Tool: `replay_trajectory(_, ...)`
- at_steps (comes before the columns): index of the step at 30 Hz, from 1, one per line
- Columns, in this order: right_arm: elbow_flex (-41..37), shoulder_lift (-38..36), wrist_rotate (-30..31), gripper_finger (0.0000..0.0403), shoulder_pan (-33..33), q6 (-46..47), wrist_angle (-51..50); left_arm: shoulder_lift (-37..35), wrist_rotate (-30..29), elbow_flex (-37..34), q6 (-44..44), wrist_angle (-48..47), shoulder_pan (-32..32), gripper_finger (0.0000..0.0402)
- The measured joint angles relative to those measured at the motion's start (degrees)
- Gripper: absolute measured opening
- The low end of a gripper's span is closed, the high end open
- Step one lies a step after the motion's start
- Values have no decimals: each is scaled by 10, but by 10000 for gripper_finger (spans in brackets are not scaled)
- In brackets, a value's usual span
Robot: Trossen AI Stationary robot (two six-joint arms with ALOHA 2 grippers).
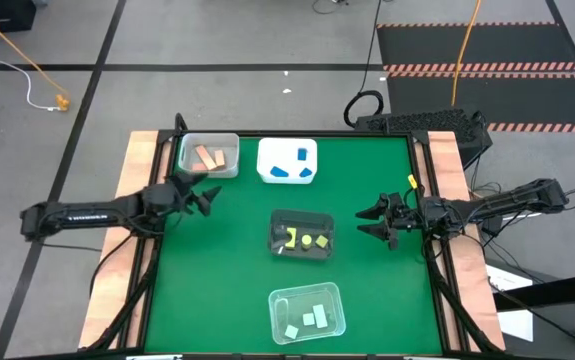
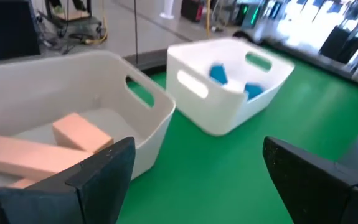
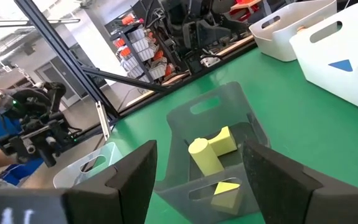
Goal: Sort & place blocks by color
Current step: Return to Home Position
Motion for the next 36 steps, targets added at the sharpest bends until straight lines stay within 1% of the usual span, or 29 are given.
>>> replay_trajectory(11,0,0,0,226,0,0,0,-118,1,0,-1,1,-6,351)
replay_trajectory(15,0,0,0,226,0,0,0,-121,1,0,-1,14,-6,351)
replay_trajectory(26,0,0,0,226,0,0,0,-122,2,0,-1,12,-4,351)
replay_trajectory(36,0,0,0,226,0,0,0,-140,2,0,-4,13,70,351)
